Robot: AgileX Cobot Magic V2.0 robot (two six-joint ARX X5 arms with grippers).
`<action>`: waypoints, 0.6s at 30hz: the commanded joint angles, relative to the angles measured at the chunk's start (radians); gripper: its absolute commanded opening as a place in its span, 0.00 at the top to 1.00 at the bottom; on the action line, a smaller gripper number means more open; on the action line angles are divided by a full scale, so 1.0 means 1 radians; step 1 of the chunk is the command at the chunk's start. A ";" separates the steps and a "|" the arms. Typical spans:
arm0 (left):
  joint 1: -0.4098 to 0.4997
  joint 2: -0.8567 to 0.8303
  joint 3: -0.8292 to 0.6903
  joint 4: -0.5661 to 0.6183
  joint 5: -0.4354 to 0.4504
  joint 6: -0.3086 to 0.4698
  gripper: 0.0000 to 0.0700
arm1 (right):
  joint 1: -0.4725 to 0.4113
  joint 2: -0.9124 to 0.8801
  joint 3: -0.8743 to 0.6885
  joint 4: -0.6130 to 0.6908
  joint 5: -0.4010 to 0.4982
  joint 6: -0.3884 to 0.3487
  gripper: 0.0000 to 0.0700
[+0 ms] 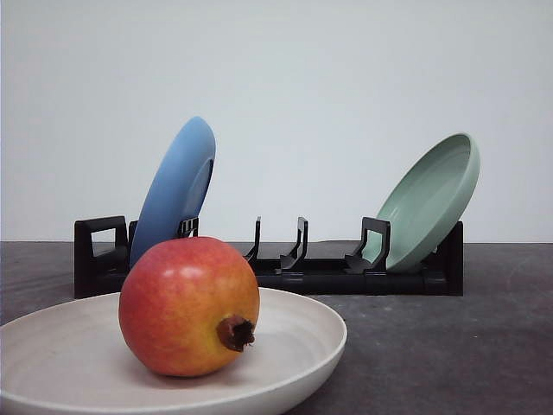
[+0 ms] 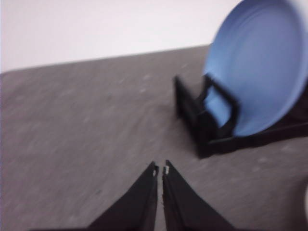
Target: Place pomegranate in white plate
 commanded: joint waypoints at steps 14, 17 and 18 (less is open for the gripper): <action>0.129 -0.004 -0.089 0.118 0.008 0.005 1.00 | 0.010 0.005 0.005 0.012 0.001 -0.001 1.00; 0.131 -0.004 -0.088 0.115 0.008 0.004 1.00 | 0.010 0.005 0.005 0.012 0.001 -0.001 1.00; 0.131 -0.004 -0.088 0.109 0.009 0.002 1.00 | 0.010 0.005 0.005 0.012 0.001 -0.001 1.00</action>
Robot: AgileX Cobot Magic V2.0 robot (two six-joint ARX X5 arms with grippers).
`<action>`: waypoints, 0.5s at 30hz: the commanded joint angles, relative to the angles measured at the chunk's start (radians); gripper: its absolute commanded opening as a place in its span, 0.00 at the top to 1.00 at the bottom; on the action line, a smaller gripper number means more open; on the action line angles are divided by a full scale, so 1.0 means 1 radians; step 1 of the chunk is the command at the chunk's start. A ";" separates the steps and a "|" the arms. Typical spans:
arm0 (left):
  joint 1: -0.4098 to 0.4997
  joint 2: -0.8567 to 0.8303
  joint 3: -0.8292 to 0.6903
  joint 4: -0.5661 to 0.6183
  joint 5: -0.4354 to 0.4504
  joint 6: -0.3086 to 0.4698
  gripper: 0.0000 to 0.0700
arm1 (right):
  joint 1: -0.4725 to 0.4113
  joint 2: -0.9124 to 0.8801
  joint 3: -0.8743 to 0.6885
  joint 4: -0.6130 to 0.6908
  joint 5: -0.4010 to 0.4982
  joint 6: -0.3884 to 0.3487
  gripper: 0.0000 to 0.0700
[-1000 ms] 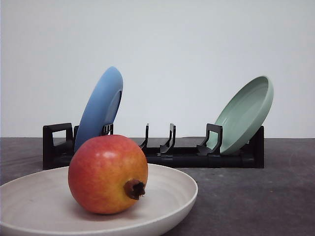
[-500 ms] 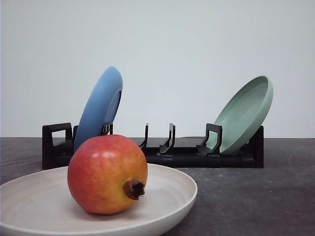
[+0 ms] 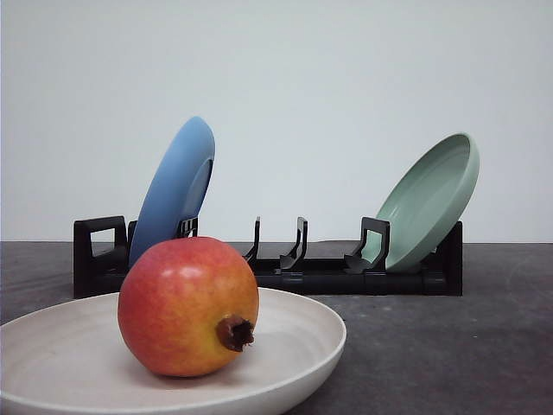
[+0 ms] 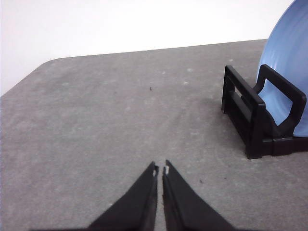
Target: Place pomegranate in white plate
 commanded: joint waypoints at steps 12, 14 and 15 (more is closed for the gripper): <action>0.002 -0.002 -0.010 -0.019 0.036 -0.020 1.00 | 0.010 0.005 0.005 0.011 0.001 -0.001 1.00; 0.002 -0.002 -0.010 -0.018 0.036 -0.030 1.00 | 0.010 0.005 0.005 0.012 0.001 -0.001 1.00; 0.002 -0.002 -0.010 -0.018 0.036 -0.041 1.00 | 0.010 0.005 0.005 0.012 0.001 -0.001 1.00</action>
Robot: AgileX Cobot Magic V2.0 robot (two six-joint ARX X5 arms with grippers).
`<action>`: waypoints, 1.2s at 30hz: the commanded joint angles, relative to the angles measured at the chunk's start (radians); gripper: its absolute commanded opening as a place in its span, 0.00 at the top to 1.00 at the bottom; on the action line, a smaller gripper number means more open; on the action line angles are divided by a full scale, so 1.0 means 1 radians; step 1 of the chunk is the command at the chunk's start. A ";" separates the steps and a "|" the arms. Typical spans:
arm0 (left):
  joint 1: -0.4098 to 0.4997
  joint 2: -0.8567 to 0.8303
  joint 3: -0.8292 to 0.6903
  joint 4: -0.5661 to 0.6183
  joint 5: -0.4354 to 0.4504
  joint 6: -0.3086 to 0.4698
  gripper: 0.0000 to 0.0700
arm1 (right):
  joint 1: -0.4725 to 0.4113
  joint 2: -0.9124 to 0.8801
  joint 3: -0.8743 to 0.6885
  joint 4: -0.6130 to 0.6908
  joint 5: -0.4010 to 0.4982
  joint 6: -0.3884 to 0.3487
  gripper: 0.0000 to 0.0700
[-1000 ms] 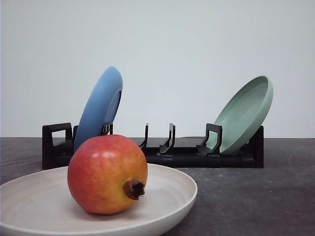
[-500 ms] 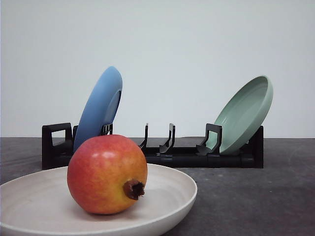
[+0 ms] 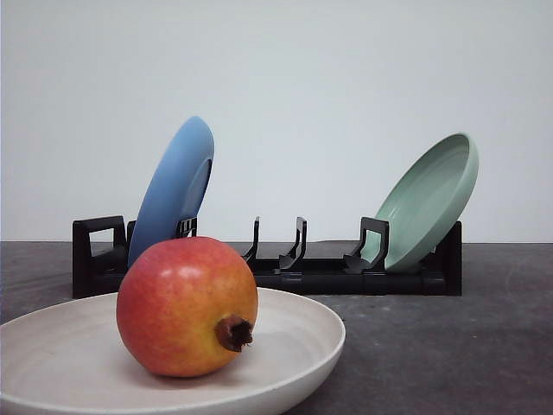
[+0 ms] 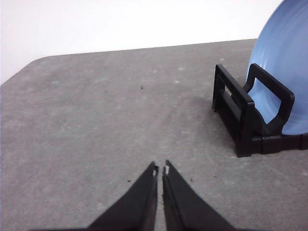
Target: Place pomegranate in white plate
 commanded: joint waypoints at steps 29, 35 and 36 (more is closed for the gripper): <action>0.002 -0.001 -0.010 -0.005 0.009 -0.123 1.00 | -0.002 0.000 0.004 0.010 0.005 -0.015 1.00; 0.002 -0.001 -0.010 -0.005 0.009 -0.123 1.00 | -0.244 -0.039 -0.101 0.131 -0.060 -0.175 1.00; 0.002 -0.001 -0.010 -0.005 0.009 -0.123 1.00 | -0.298 -0.055 -0.149 0.195 -0.060 -0.208 1.00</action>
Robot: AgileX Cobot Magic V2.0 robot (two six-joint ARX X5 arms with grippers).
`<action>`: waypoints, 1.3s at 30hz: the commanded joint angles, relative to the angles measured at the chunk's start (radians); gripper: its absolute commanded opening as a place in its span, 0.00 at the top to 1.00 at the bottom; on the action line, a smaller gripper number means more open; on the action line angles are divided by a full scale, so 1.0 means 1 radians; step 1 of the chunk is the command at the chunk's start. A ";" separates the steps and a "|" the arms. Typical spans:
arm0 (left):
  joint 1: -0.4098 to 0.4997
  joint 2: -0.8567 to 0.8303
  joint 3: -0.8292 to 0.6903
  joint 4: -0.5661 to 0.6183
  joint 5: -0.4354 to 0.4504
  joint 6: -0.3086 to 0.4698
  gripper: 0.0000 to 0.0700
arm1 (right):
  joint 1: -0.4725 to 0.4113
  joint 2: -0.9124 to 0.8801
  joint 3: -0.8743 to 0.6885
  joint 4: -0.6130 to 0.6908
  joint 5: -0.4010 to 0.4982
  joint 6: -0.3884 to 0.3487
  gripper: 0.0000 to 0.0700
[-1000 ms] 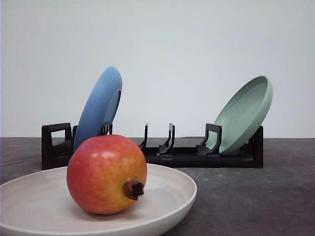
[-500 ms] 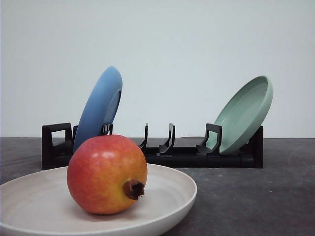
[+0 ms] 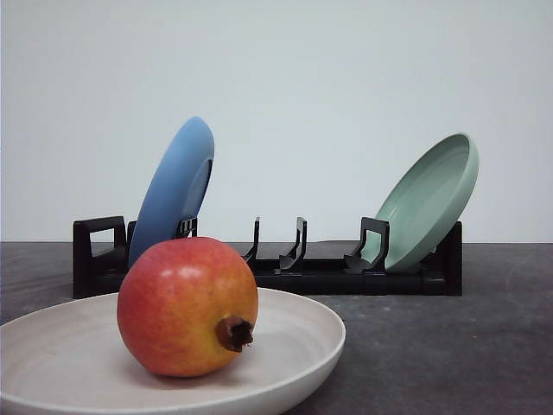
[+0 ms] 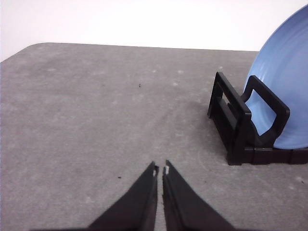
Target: Place pomegranate in white plate
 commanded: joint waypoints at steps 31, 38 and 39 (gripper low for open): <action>0.002 -0.001 -0.010 -0.005 0.008 -0.008 1.00 | -0.587 -0.291 -0.692 0.446 0.034 -0.145 1.00; 0.002 -0.001 -0.010 -0.005 0.008 -0.008 1.00 | -0.587 -0.291 -0.692 0.459 0.035 -0.140 1.00; 0.002 -0.001 -0.010 -0.005 0.008 -0.008 1.00 | -0.587 -0.291 -0.692 0.461 0.034 -0.140 1.00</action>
